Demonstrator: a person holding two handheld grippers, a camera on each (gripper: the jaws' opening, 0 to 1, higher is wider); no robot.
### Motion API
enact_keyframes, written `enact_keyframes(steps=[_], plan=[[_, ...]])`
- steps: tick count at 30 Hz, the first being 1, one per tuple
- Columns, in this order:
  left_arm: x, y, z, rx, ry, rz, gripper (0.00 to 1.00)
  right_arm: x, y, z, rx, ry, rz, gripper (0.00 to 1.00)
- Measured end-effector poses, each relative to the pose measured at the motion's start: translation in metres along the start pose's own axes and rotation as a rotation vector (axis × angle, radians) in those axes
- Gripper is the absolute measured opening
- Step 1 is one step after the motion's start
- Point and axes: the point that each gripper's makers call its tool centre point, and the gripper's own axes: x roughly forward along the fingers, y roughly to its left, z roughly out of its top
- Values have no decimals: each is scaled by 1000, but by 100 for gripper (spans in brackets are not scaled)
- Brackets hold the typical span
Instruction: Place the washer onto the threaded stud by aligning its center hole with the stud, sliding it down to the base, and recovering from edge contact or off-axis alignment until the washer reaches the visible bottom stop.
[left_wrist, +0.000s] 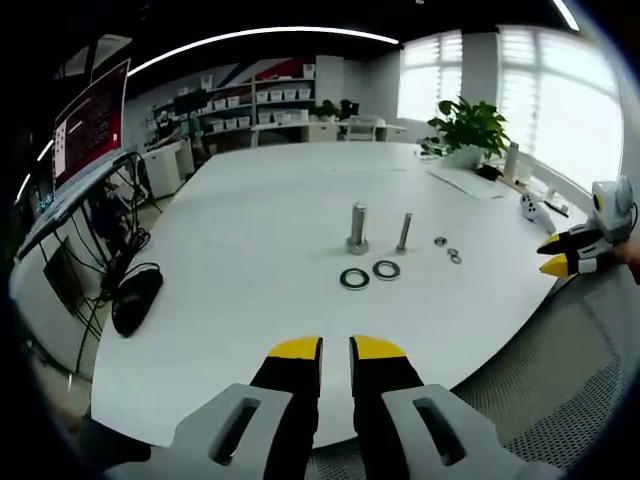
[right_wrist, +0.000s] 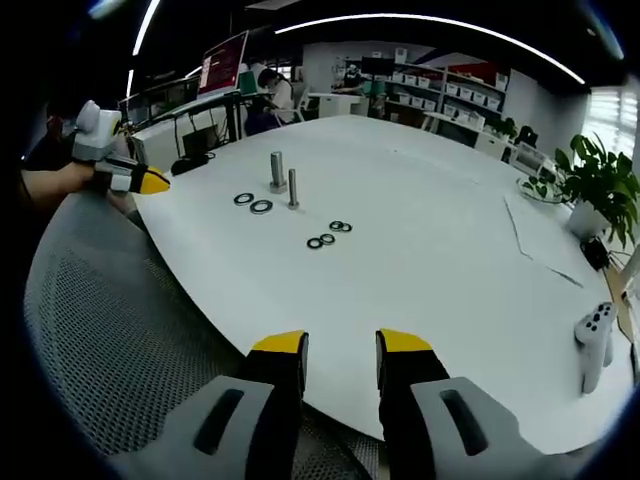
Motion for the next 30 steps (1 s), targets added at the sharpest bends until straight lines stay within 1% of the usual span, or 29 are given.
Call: enact_keyframes(steps=[3,10,13,23,30], plan=[[0,0,1,-4,-9,-2,8,0,-1,2,0,-11,-3,30],[-1,1,4,-14,-29,-3,9,0,2,2,-6,-8,7,30],[-1,-1,2,-10,-15,-11,8,0,1,0,-2,1,5,30],[-1,-1,2,-8,-14,-13,9,0,2,-2,2,11,9,29],[0,-3,1,0,-5,-25,9,1,1,-1,12,8,-3,28]])
